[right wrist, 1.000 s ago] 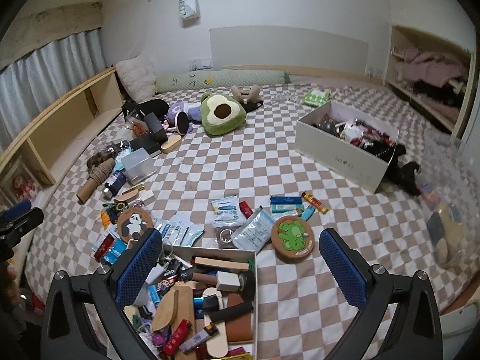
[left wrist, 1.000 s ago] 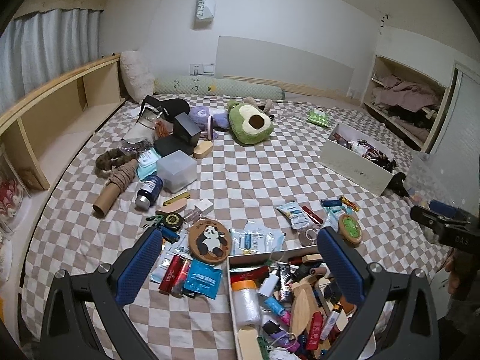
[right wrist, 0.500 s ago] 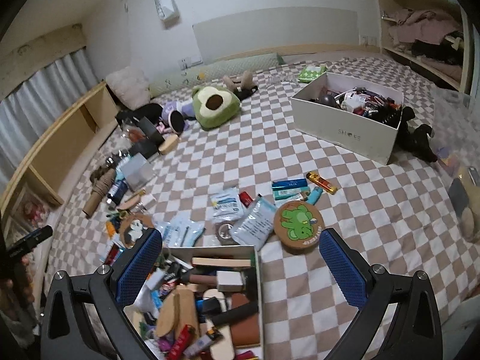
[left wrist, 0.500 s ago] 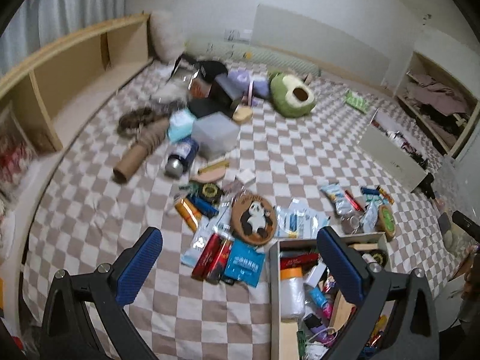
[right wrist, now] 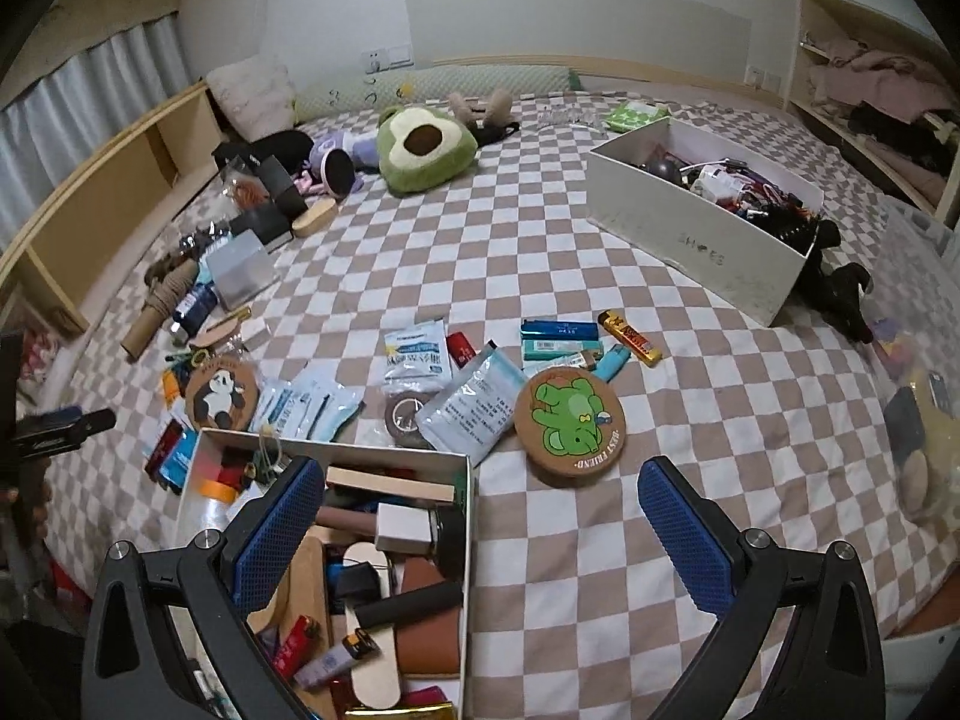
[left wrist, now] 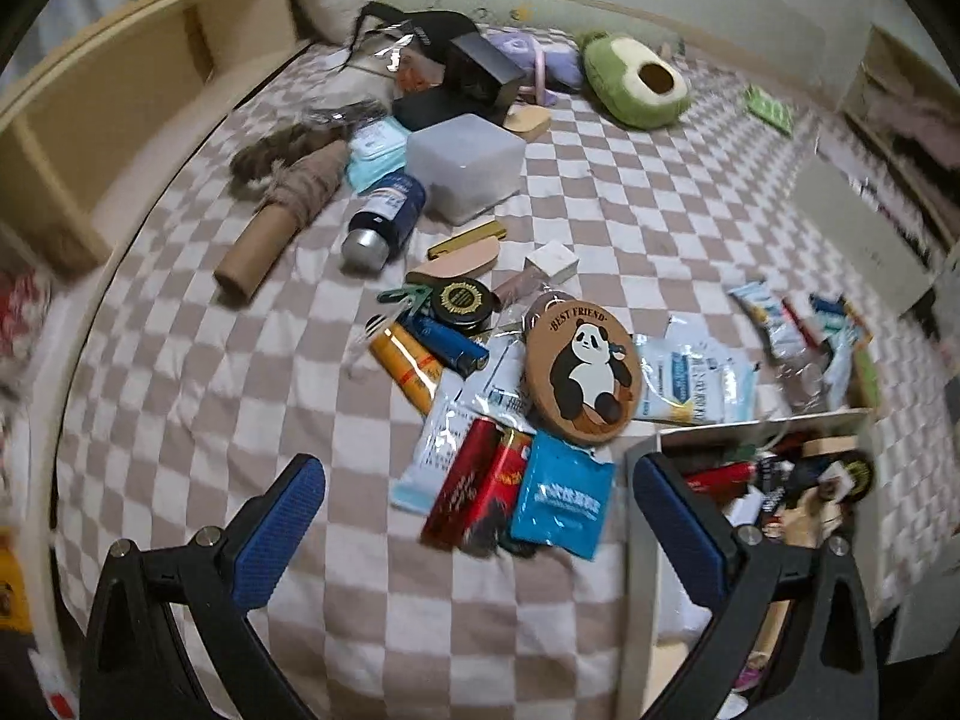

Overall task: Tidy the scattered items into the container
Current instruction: 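Move both tools down toward the two cork coasters on the bed, then grasp the panda cork coaster with the left tool while the right grasps the green elephant coaster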

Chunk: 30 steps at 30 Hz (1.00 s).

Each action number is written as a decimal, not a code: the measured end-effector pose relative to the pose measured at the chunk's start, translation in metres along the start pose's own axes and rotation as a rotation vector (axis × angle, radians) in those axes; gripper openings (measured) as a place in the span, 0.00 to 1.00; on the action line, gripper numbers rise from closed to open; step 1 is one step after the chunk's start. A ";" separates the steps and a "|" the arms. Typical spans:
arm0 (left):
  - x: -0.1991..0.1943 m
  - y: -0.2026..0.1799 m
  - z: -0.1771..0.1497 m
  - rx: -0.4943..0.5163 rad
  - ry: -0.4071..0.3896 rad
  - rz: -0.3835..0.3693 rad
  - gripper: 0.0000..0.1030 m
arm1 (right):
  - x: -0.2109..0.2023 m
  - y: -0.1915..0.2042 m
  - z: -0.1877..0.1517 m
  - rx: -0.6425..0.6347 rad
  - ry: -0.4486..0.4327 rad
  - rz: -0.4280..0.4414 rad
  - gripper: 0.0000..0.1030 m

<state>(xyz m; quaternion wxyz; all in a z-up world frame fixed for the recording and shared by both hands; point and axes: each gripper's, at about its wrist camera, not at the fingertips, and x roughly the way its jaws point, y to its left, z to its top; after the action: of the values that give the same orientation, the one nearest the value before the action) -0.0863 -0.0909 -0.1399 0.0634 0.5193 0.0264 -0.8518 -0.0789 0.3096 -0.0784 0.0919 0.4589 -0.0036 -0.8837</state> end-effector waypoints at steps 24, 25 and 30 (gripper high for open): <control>0.068 -0.084 0.058 0.109 0.089 -0.022 1.00 | 0.145 -0.085 0.030 0.145 0.254 0.020 1.00; 0.071 -0.086 0.059 0.114 0.090 -0.025 1.00 | 0.151 -0.088 0.030 0.146 0.260 0.024 1.00; 0.082 -0.095 0.061 0.161 0.080 0.004 1.00 | 0.174 -0.096 0.029 0.156 0.279 0.123 1.00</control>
<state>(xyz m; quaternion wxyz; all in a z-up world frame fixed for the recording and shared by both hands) -0.1901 -0.0100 -0.1871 0.0218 0.5566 -0.0408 -0.8295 -0.2155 0.3729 -0.2114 0.1096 0.5819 -0.0876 -0.8011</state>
